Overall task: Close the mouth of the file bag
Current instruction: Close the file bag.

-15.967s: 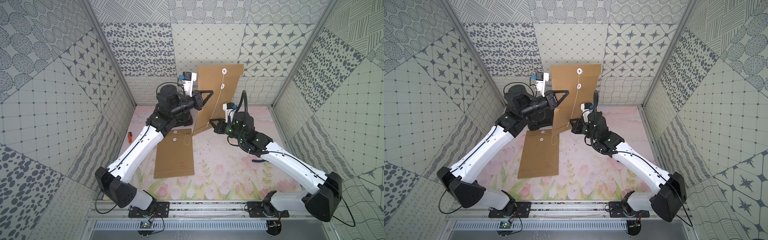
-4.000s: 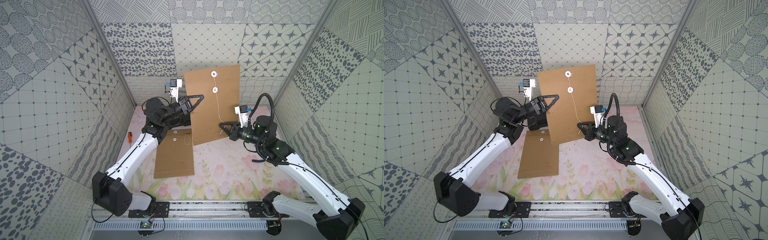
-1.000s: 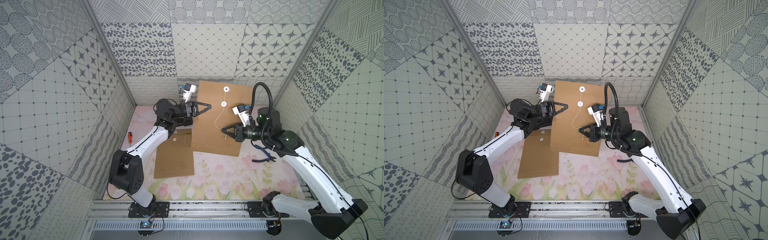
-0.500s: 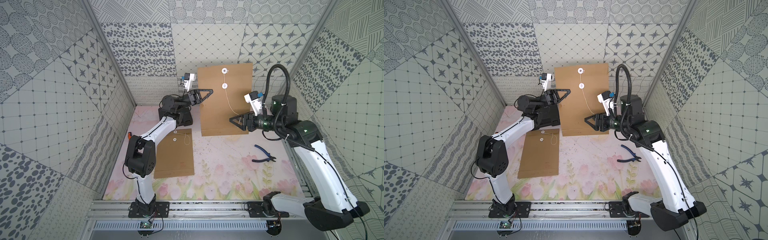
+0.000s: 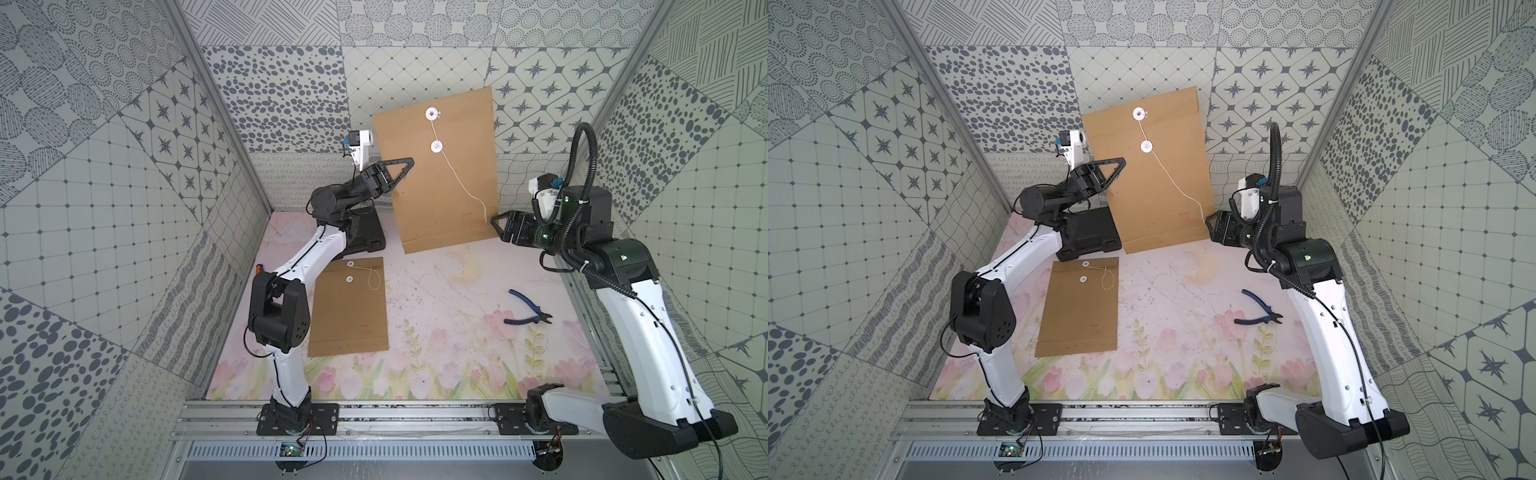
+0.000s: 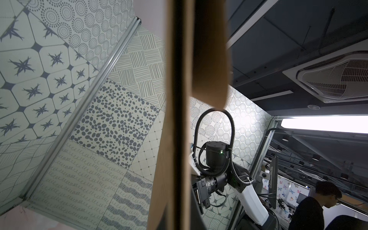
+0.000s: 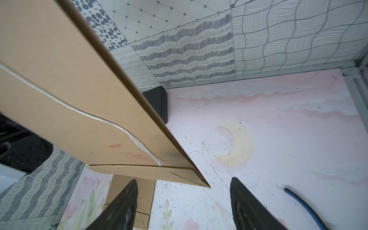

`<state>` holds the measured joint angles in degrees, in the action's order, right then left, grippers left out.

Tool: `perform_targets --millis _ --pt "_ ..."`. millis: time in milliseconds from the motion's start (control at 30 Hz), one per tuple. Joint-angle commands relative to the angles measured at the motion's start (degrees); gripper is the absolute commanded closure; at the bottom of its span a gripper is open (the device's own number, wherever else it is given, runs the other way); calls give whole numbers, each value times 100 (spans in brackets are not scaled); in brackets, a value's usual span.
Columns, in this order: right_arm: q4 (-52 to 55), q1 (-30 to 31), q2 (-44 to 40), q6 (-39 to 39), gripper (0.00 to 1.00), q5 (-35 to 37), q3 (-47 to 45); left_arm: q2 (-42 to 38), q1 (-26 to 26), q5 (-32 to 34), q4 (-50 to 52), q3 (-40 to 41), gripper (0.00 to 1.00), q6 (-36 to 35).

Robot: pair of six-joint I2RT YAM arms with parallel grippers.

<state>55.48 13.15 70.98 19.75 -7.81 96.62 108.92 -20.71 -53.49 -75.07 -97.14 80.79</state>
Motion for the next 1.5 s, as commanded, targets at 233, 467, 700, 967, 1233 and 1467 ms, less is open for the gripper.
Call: perform_targets --millis 233,467,700,967,1233,1467 --pt "-1523 -92 460 243 25 -1785 612 130 41 -191 -597 -13 100 470" --pt "-2694 -198 920 703 25 -3030 608 30 32 -496 -600 143 100 706" --pt "-3168 -198 1244 854 42 -3809 877 -127 22 -772 -594 526 100 795" --pt "-2492 -509 1289 350 30 -3582 893 -315 168 -899 -589 661 100 877" --pt "-2195 -222 1583 -191 21 -3921 1101 -437 297 -1008 -588 816 100 1048" --pt "-3433 -243 1613 583 63 -4776 752 -496 347 -1160 -579 874 98 1079"
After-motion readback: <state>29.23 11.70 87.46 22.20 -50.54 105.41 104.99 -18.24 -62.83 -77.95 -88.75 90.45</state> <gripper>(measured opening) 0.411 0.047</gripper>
